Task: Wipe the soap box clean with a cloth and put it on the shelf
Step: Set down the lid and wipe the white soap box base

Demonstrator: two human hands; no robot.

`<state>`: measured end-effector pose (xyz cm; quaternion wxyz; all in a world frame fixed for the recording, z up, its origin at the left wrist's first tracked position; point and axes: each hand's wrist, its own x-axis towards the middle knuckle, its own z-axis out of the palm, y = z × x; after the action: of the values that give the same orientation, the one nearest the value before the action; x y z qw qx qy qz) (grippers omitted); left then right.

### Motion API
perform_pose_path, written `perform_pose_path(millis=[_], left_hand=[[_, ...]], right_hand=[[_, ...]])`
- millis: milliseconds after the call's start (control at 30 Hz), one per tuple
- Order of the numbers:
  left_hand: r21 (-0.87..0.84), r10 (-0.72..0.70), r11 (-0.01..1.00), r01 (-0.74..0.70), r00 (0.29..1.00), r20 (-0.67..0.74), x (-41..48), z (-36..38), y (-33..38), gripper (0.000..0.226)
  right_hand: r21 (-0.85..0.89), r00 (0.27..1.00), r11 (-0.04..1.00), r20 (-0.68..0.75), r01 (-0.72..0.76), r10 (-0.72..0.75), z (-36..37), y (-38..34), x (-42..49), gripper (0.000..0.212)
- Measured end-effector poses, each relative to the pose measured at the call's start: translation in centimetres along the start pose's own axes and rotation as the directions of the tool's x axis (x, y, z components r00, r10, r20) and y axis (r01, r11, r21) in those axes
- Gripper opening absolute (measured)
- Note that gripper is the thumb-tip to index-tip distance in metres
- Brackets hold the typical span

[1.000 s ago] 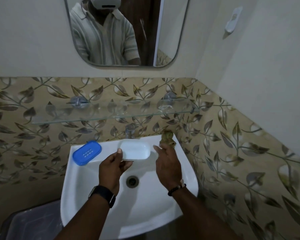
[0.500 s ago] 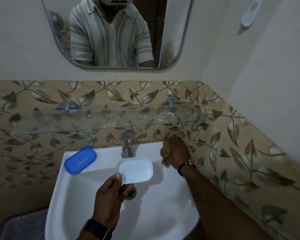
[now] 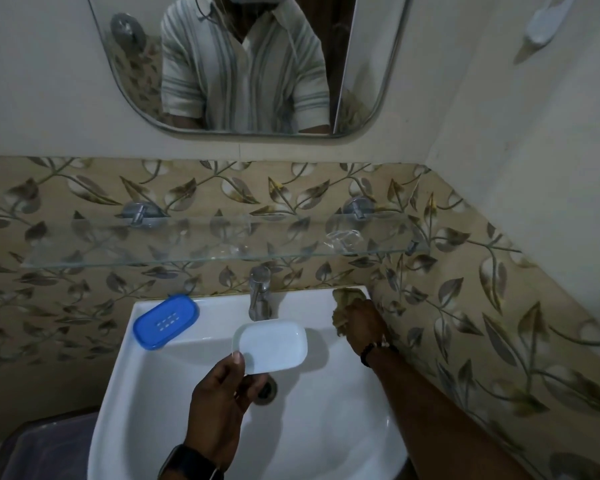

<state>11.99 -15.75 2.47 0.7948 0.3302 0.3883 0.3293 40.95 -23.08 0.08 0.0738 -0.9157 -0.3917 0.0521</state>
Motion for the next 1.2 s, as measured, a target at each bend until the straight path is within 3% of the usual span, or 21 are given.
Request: perform_pose_path(millis=[133,200,300,367,467,533,600,700,800,900,1000,1033,1100,1200], left_hand=[[-0.016,-0.018,1.000,0.017,1.000,-0.019,-0.3,0.4,0.4,0.022],[-0.013,-0.027,1.000,0.026,0.999,-0.023,-0.5,0.5,0.7,0.021],[-0.021,-0.061,0.998,0.061,0.998,-0.031,-1.0,0.4,1.2,0.021],[-0.047,-0.080,0.996,0.078,0.996,-0.041,-1.2,0.5,1.5,0.022],[-0.044,-0.088,0.995,0.087,0.996,-0.012,-1.4,0.5,1.8,0.024],[0.000,-0.088,0.996,0.088,0.996,0.034,-1.6,0.4,1.9,0.025],[0.065,-0.076,0.995,0.072,0.995,0.065,-1.8,0.1,2.0,0.023],[0.137,-0.059,0.989,0.050,0.996,0.067,-1.9,-0.7,2.3,0.020],[0.168,-0.018,0.986,0.005,0.997,0.077,-1.8,-1.5,3.3,0.021],[0.135,0.056,0.988,-0.069,0.993,0.101,-1.5,-2.4,4.5,0.021],[0.127,0.083,0.987,-0.100,0.988,0.127,-1.6,-2.7,5.2,0.022],[0.120,0.080,0.988,-0.096,0.989,0.128,-1.7,-2.8,5.2,0.024],[0.104,0.067,0.991,-0.080,0.990,0.128,-1.9,-2.9,5.2,0.023],[0.115,0.049,0.991,-0.065,0.990,0.133,-1.9,-2.9,5.3,0.020]], right_hand=[[0.381,0.962,0.916,-0.179,-0.126,0.207,-1.3,-0.8,-1.9,0.023],[0.568,0.906,0.823,-0.345,-0.007,0.246,-2.4,-1.9,-3.9,0.024],[0.601,0.824,0.776,-0.528,0.191,0.206,-4.3,-4.3,-7.0,0.030],[0.540,0.801,0.782,-0.592,0.311,0.090,-5.5,-6.0,-8.8,0.031],[0.405,0.766,0.733,-0.596,0.547,-0.242,-7.2,-8.8,-11.4,0.039],[0.271,0.693,0.671,-0.515,0.690,-0.505,-7.3,-10.8,-12.6,0.034],[0.200,0.656,0.632,-0.359,0.748,-0.663,-6.9,-12.9,-13.4,0.026],[0.232,0.681,0.641,-0.218,0.732,-0.699,-6.5,-15.0,-14.0,0.039],[0.065,0.659,0.659,-0.170,0.749,-0.732,-7.1,-14.8,-13.7,0.034],[-0.183,0.684,0.722,-0.232,0.667,-0.691,-8.2,-14.2,-13.0,0.037],[-0.220,0.728,0.786,-0.298,0.577,-0.618,-8.0,-15.2,-13.5,0.033],[-0.164,0.752,0.821,-0.333,0.547,-0.568,-7.6,-15.9,-13.9,0.032],[0.114,0.818,0.860,-0.391,0.497,-0.421,-7.0,-18.0,-14.7,0.036],[0.504,0.885,0.733,-0.336,0.457,-0.322,-6.7,-20.6,-15.7,0.039]])
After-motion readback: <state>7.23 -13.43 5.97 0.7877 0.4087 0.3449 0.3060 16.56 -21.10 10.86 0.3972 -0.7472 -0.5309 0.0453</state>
